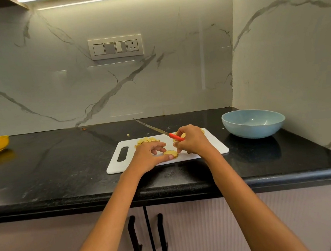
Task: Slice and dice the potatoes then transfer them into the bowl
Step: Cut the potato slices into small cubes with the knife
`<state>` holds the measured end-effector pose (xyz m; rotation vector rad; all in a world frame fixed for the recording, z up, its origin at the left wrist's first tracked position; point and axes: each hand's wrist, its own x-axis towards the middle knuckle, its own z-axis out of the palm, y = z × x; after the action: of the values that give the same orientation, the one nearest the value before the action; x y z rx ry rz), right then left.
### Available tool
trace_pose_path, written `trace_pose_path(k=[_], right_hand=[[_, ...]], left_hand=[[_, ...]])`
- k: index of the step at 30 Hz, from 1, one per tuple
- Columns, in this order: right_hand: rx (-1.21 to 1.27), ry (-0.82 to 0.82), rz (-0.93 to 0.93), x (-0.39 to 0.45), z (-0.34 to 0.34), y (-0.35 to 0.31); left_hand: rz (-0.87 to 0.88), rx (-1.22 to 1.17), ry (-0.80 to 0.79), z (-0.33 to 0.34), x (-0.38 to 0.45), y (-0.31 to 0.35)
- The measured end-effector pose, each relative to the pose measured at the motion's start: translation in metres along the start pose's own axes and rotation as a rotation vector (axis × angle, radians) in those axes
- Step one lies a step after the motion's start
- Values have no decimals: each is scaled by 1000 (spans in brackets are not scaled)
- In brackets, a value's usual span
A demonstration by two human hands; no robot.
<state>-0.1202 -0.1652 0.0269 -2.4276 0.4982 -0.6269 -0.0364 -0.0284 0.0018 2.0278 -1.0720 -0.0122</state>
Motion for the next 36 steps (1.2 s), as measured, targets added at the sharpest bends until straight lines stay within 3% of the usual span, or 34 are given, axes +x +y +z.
trace_pose_path(k=[10,13,20,36], right_hand=[[203,176,17,-22,1,-6],[95,227,73,-45,4,-10],[-302,94,176,-93,10,-34],[-460,21,146,-103,4,-52]], left_hand=[[1,-67,-38,-3,-2,-2],[-3,-65,-32,-5,-2,-4],[-27,-63,-10,-3,-5,-6],[-42,-12,-12,-3,-3,-8]])
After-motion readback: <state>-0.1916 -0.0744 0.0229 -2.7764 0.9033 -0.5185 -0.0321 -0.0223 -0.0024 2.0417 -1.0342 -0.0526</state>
